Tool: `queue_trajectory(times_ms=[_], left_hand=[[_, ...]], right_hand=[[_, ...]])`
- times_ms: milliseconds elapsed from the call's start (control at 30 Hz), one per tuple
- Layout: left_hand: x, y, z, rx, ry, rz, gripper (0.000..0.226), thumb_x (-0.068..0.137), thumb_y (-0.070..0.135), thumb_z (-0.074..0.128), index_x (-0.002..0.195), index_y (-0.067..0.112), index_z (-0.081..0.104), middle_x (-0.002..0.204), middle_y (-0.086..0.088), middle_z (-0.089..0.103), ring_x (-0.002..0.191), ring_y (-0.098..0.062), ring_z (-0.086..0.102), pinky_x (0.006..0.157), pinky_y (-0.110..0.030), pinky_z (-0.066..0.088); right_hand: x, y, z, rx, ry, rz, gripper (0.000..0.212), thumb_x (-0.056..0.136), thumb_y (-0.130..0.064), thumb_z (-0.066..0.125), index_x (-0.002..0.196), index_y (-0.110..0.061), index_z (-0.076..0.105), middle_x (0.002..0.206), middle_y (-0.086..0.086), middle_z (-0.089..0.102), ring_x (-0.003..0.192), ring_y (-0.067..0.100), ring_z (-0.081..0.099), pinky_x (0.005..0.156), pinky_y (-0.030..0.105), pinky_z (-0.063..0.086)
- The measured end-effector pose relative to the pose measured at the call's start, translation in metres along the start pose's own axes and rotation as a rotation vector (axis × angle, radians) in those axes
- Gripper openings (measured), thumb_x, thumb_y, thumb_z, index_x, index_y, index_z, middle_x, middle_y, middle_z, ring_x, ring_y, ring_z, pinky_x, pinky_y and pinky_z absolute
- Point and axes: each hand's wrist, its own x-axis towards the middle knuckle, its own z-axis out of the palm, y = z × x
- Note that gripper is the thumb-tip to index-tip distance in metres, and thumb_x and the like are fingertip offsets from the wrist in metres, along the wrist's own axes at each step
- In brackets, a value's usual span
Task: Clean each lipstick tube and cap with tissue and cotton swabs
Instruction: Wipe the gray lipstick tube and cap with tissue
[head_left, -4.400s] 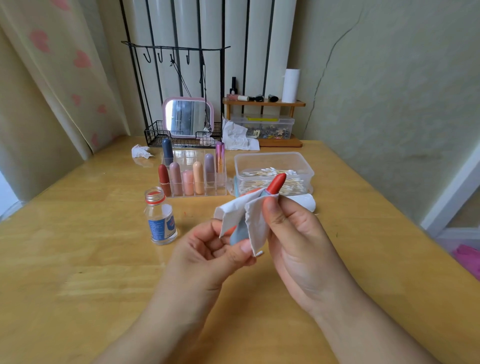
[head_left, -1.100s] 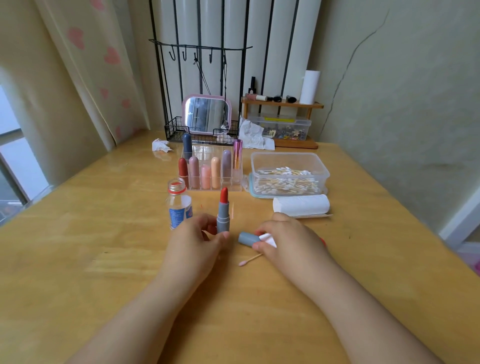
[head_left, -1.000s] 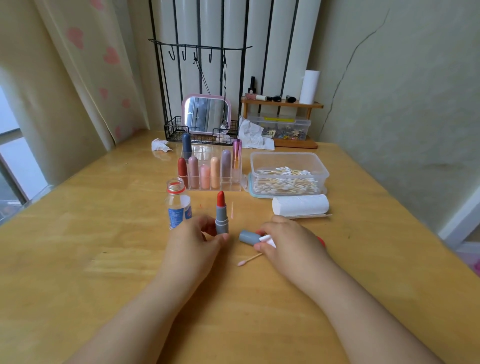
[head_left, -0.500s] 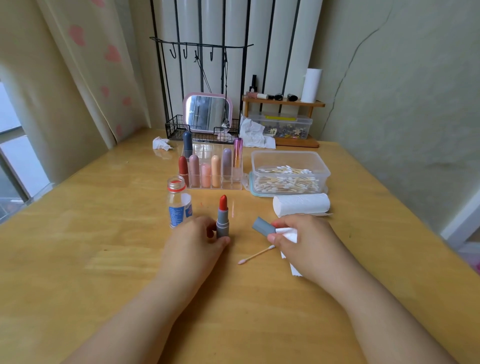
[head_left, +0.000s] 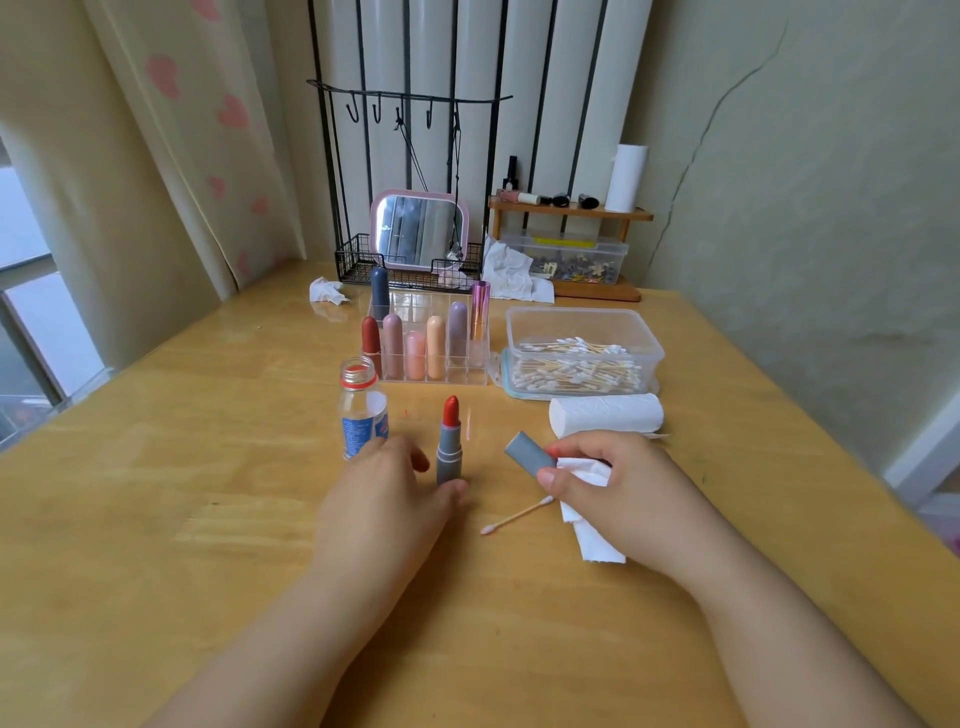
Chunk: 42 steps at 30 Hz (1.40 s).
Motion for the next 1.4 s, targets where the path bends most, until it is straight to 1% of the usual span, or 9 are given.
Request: queue_trajectory(times_ms=[167, 367, 533, 700, 833, 900, 1000, 1300, 1400], left_hand=[[-0.024, 0.026, -0.010, -0.324, -0.038, 0.140, 0.019, 0.083, 0.041, 0.061, 0.068, 0.029, 0.060, 0.058, 0.008, 0.060, 0.060, -0.004, 0.056, 0.053, -0.015, 0.040], [-0.029, 0.035, -0.015, -0.928, -0.223, 0.021, 0.033, 0.066, 0.049, 0.061, 0.090, 0.028, 0.071, 0.072, 0.009, 0.072, 0.065, -0.002, 0.064, 0.061, -0.016, 0.050], [-0.027, 0.036, -0.021, -1.128, -0.238, 0.088, 0.018, 0.070, 0.034, 0.078, 0.087, 0.031, 0.075, 0.076, 0.002, 0.073, 0.066, -0.005, 0.062, 0.062, -0.019, 0.049], [-0.027, 0.033, -0.018, -1.121, -0.219, 0.199, 0.018, 0.077, 0.022, 0.061, 0.095, 0.020, 0.062, 0.097, 0.003, 0.072, 0.097, -0.012, 0.067, 0.084, -0.023, 0.051], [-0.028, 0.032, -0.016, -1.030, -0.238, 0.243, 0.016, 0.082, 0.027, 0.055, 0.096, 0.030, 0.061, 0.095, 0.007, 0.068, 0.089, -0.013, 0.065, 0.079, -0.027, 0.053], [-0.028, 0.032, -0.015, -1.054, -0.272, 0.219, 0.018, 0.081, 0.028, 0.053, 0.096, 0.035, 0.061, 0.094, 0.007, 0.066, 0.085, -0.013, 0.065, 0.075, -0.021, 0.052], [-0.028, 0.033, -0.015, -1.070, -0.310, 0.203, 0.015, 0.084, 0.031, 0.056, 0.097, 0.030, 0.063, 0.095, 0.005, 0.066, 0.081, -0.014, 0.066, 0.073, -0.018, 0.051], [-0.029, 0.032, -0.016, -1.143, -0.425, 0.228, 0.025, 0.082, 0.022, 0.053, 0.103, 0.015, 0.065, 0.085, 0.002, 0.069, 0.076, -0.012, 0.064, 0.073, -0.021, 0.051], [-0.027, 0.031, -0.017, -1.161, -0.410, 0.228, 0.024, 0.079, 0.020, 0.056, 0.101, 0.014, 0.066, 0.086, 0.000, 0.071, 0.073, -0.011, 0.066, 0.070, -0.017, 0.051]], right_hand=[[0.003, 0.002, -0.010, 0.246, -0.026, 0.011, 0.016, 0.082, -0.036, 0.069, 0.098, -0.030, 0.069, 0.102, -0.017, 0.068, 0.101, -0.003, 0.059, 0.083, 0.019, 0.045], [-0.006, -0.012, -0.012, 0.388, -0.228, -0.162, 0.026, 0.072, -0.039, 0.064, 0.094, -0.029, 0.072, 0.096, -0.014, 0.071, 0.095, -0.005, 0.062, 0.082, 0.012, 0.047], [-0.012, -0.021, -0.011, 0.373, -0.290, -0.226, 0.025, 0.079, -0.029, 0.063, 0.102, -0.024, 0.071, 0.102, -0.010, 0.072, 0.103, -0.001, 0.062, 0.087, 0.013, 0.046], [-0.009, -0.015, -0.017, 0.164, -0.071, -0.206, 0.019, 0.082, -0.049, 0.062, 0.099, -0.042, 0.056, 0.096, -0.016, 0.065, 0.092, 0.001, 0.059, 0.081, 0.023, 0.046], [-0.012, -0.018, -0.032, 0.209, 0.046, -0.281, 0.008, 0.082, -0.033, 0.041, 0.087, -0.034, 0.047, 0.079, 0.009, 0.056, 0.069, 0.028, 0.048, 0.061, 0.037, 0.041], [-0.016, -0.021, -0.040, 0.144, 0.027, -0.366, 0.008, 0.083, -0.031, 0.045, 0.086, -0.033, 0.052, 0.072, 0.001, 0.056, 0.061, 0.011, 0.047, 0.058, 0.024, 0.040], [-0.018, -0.025, -0.042, 0.007, -0.010, -0.458, 0.014, 0.082, -0.029, 0.056, 0.085, -0.034, 0.068, 0.085, -0.015, 0.062, 0.085, 0.002, 0.058, 0.069, 0.009, 0.039], [-0.020, -0.031, -0.029, 0.138, 0.068, -0.300, 0.029, 0.072, -0.030, 0.078, 0.088, -0.035, 0.054, 0.084, -0.005, 0.066, 0.077, 0.015, 0.062, 0.072, 0.037, 0.051], [-0.020, -0.032, -0.024, 0.206, 0.060, -0.201, 0.026, 0.071, -0.028, 0.078, 0.086, -0.034, 0.057, 0.082, -0.008, 0.067, 0.072, 0.010, 0.063, 0.067, 0.031, 0.051]])
